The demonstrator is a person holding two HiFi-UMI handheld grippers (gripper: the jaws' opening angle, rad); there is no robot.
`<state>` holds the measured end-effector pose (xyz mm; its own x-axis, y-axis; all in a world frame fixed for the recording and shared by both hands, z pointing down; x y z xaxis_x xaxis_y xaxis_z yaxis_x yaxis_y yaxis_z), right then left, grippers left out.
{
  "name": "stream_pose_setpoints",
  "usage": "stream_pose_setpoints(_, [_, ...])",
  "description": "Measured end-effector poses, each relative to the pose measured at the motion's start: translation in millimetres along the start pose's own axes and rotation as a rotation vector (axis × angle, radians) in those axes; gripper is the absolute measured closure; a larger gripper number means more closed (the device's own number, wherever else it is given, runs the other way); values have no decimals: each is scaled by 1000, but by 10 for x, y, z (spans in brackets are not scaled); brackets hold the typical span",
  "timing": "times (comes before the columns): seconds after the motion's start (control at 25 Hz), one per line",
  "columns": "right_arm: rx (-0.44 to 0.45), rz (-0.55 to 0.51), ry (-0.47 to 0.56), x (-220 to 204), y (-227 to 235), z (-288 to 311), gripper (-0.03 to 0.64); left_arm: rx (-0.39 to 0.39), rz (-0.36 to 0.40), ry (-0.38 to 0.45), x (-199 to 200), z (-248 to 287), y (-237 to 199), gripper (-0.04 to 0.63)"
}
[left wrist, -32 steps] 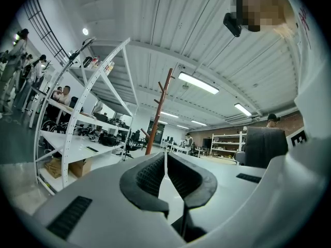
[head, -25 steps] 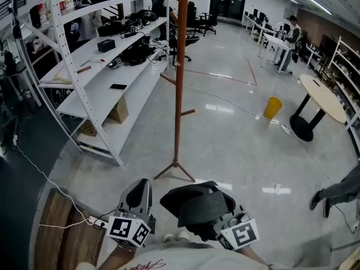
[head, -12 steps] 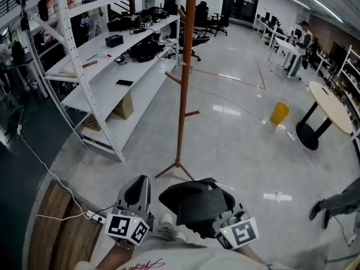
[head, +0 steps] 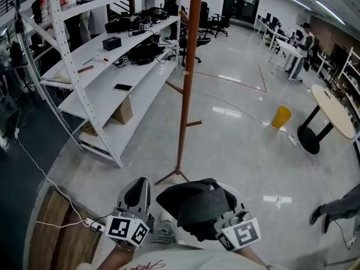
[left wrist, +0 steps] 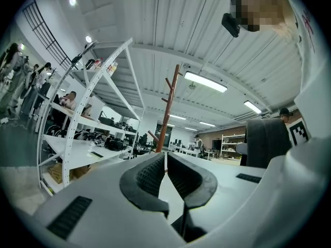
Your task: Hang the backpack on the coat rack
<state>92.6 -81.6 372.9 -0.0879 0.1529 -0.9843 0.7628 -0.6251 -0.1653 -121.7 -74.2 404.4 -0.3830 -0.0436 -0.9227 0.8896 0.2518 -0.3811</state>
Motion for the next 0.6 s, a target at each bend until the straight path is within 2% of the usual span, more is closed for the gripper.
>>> stream_pose_setpoints(0.36, [-14,-12,14,23,338,736,595,-32,-9,-13,124,794,-376,571])
stream_pose_setpoints(0.6, [-69,-10,20,168,617,1270,595,-68,-4,-19,267,1298,-624,571])
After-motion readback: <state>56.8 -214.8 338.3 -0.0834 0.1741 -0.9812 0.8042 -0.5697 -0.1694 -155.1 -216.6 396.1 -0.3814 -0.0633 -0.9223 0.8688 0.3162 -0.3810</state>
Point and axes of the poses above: the fingertips, and each gripper's own axes: z forward along the fingers, y to its right, x out of its top, the point moved 3 cm from there along -z, backward along the fingers, and after that the axes turned 9 degrees about -z, right-handed, at the moved point
